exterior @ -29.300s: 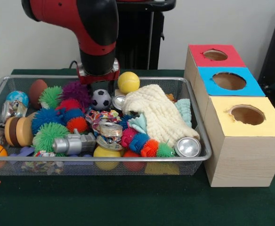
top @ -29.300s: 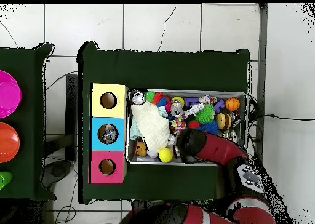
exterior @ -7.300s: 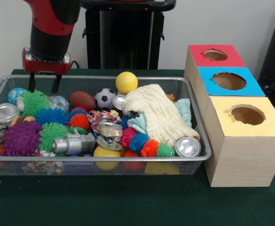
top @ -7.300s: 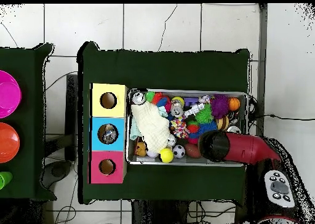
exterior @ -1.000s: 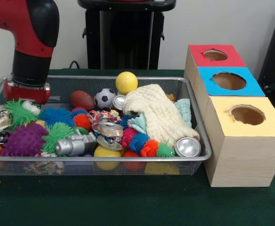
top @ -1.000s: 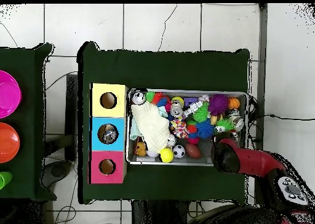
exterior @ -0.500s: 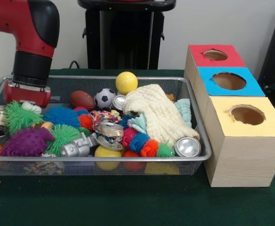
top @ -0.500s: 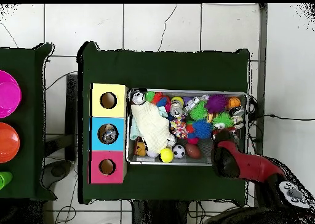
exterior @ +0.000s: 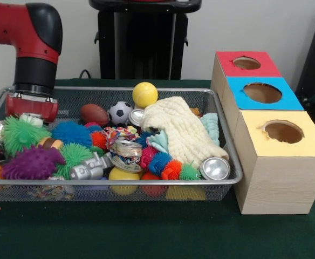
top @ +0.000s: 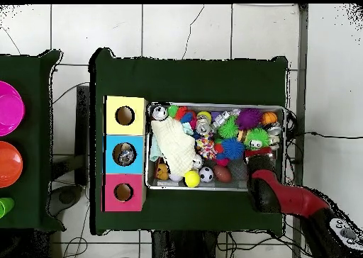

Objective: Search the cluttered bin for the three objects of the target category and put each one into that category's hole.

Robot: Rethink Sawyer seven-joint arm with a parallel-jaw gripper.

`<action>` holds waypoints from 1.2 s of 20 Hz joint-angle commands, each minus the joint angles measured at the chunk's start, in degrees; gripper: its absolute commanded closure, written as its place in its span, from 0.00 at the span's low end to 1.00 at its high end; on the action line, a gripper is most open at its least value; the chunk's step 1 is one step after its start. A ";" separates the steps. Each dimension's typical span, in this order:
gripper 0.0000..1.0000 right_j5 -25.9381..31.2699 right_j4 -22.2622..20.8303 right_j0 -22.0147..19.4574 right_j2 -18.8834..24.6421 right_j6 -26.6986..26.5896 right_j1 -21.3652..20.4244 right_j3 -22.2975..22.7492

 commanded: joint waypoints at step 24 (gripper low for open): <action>1.00 -35.00 -10.92 10.88 2.94 -1.09 -2.96 4.05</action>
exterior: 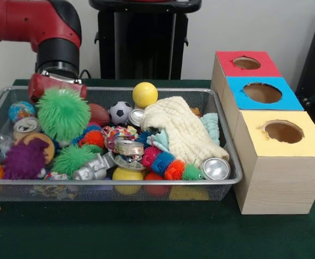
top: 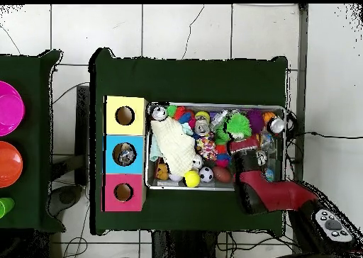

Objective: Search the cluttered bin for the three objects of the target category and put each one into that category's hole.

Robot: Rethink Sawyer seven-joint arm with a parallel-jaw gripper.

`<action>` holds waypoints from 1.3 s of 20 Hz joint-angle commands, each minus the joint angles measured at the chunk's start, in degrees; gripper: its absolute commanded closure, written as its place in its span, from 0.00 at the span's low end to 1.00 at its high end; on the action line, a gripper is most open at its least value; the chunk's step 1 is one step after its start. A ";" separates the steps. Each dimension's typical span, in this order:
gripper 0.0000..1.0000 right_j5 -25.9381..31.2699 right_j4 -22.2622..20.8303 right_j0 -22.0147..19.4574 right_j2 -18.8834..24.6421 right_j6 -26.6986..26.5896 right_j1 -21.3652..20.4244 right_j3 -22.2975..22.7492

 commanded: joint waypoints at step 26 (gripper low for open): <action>1.00 27.60 20.13 39.65 -39.96 -4.58 14.34 -14.90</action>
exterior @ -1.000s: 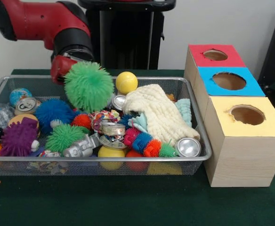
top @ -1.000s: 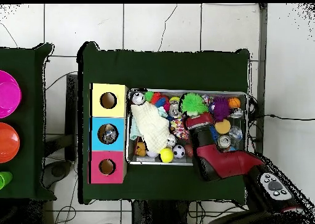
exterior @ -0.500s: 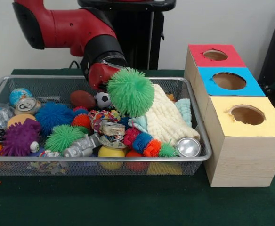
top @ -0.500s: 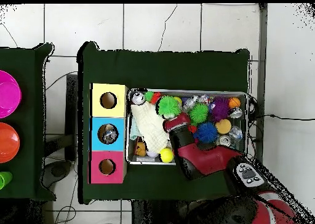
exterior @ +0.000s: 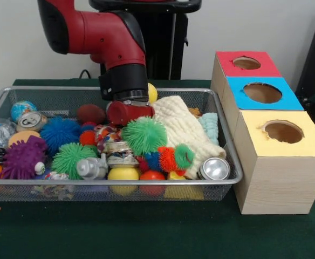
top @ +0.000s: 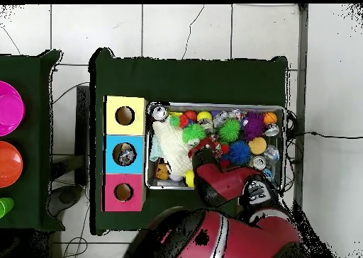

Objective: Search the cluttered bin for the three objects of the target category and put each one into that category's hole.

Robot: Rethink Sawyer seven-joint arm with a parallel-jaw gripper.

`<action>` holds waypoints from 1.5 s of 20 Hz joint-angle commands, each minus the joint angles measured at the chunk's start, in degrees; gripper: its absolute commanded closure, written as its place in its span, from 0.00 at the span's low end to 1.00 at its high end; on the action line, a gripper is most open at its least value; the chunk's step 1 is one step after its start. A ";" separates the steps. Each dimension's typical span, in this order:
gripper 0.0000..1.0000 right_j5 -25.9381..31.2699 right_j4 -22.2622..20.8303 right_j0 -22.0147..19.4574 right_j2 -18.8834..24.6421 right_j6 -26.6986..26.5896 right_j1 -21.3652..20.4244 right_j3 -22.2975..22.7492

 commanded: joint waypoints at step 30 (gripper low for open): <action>1.00 33.79 -8.67 -6.43 5.78 3.82 -17.72 1.02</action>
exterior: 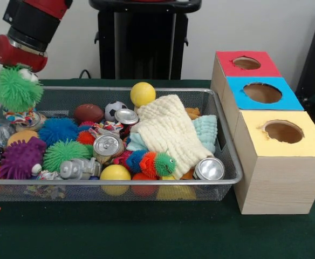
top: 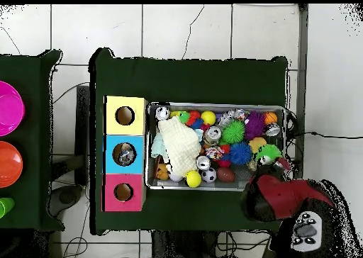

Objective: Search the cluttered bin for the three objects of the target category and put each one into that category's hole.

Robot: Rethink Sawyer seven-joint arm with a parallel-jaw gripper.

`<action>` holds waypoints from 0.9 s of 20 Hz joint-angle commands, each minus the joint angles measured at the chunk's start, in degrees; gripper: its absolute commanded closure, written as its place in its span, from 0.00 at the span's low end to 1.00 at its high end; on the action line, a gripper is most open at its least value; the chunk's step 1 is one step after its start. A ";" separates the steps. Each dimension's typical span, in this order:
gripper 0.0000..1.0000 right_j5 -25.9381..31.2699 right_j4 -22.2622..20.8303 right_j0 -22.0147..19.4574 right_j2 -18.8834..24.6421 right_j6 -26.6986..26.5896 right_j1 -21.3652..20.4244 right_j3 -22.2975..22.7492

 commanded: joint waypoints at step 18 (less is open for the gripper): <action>1.00 11.56 4.77 -34.60 60.40 -0.36 -8.24 21.70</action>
